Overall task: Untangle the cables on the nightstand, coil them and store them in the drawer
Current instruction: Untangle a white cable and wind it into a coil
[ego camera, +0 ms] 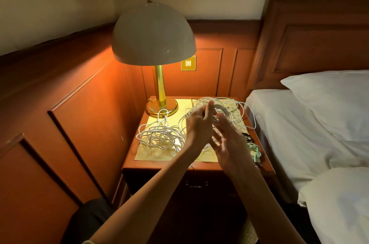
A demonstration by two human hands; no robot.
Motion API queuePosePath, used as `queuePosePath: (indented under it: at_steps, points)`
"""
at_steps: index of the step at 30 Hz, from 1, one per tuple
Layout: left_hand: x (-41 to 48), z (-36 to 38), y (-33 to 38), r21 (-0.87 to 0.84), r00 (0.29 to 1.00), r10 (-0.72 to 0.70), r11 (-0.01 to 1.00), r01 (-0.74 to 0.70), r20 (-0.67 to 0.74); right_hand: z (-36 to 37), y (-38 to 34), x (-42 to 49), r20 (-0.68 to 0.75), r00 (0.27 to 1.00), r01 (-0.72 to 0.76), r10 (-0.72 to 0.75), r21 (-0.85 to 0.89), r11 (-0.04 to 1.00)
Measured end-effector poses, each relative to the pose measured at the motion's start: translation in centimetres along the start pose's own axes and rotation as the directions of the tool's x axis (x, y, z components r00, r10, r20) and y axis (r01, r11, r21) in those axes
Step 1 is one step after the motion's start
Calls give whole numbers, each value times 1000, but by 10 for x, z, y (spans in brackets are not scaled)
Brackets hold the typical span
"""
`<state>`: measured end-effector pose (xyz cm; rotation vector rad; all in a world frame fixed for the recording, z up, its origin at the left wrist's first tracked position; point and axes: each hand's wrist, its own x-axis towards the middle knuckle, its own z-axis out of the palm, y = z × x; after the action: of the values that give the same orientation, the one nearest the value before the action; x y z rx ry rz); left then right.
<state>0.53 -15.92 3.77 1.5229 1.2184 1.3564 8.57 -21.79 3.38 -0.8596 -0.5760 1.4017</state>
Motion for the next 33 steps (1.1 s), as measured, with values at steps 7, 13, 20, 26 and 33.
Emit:
queuePosePath:
  at_steps: [7,13,20,26,33]
  points:
    - [10,-17,-19,66,941,-50,997,30,333,-7,-15,10,-186,982,-68,41,-140,988]
    - [8,-23,-16,221,869,-33,971,-88,494,-16,-30,15,-112,990,-126,91,-363,923]
    - [10,-23,-15,359,888,-84,928,-95,452,-25,-29,20,-102,993,-105,58,-558,823]
    - [12,-24,-14,385,885,-112,920,-80,452,-39,-31,32,-47,996,-93,81,-621,778]
    - [14,-29,-20,184,844,-234,969,163,483,-35,-27,21,229,847,355,-479,-915,193]
